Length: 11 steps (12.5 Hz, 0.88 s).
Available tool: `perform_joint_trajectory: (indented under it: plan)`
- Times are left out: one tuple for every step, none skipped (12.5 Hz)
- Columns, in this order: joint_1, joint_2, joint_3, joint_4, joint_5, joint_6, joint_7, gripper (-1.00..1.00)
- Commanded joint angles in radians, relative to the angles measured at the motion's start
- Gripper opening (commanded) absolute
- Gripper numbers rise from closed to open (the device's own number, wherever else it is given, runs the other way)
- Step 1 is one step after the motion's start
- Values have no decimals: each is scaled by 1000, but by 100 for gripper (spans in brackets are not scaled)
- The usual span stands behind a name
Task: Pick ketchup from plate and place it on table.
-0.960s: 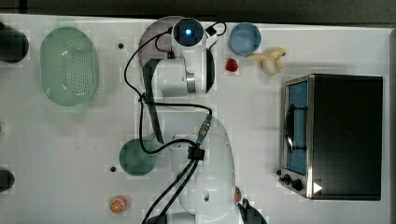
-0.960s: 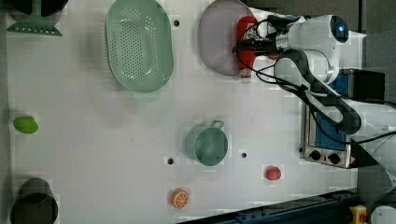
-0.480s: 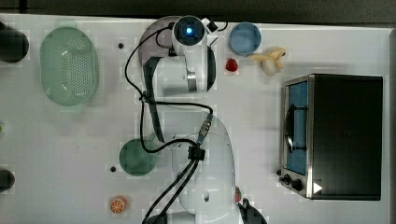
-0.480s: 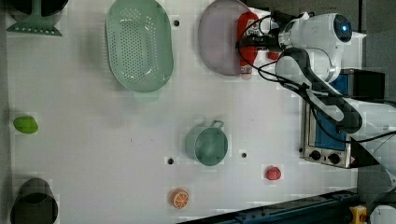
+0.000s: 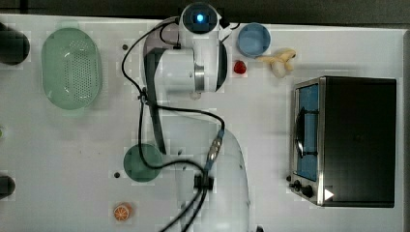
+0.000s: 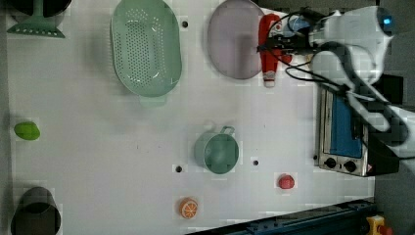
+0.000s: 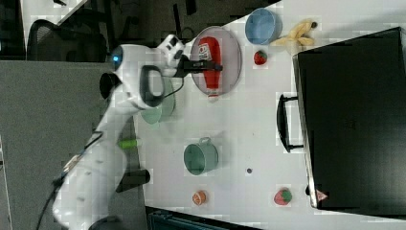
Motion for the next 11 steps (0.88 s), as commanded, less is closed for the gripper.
perform_joint_trajectory:
  plan:
    - [-26, -236, 4, -6, 14, -165, -15, 25]
    - [-33, -291, -2, -35, 14, -221, -15, 25]
    - [-41, -344, -8, -73, 14, -264, -15, 25]
    - [-49, -393, -15, -121, 14, -293, -15, 25]
    - [-58, -436, -22, -178, 14, -300, -15, 25]
    - [-65, -476, -29, -240, 14, -294, -15, 25]
    - [-71, -512, -36, -303, 16, -284, -15, 25]
    - [-75, -548, -43, -367, 20, -267, -15, 25]
    - [-79, -581, -49, -431, 25, -238, -15, 25]
    - [-81, -609, -55, -495, 29, -193, -15, 25]
    - [-83, -631, -61, -561, 35, -136, -15, 25]
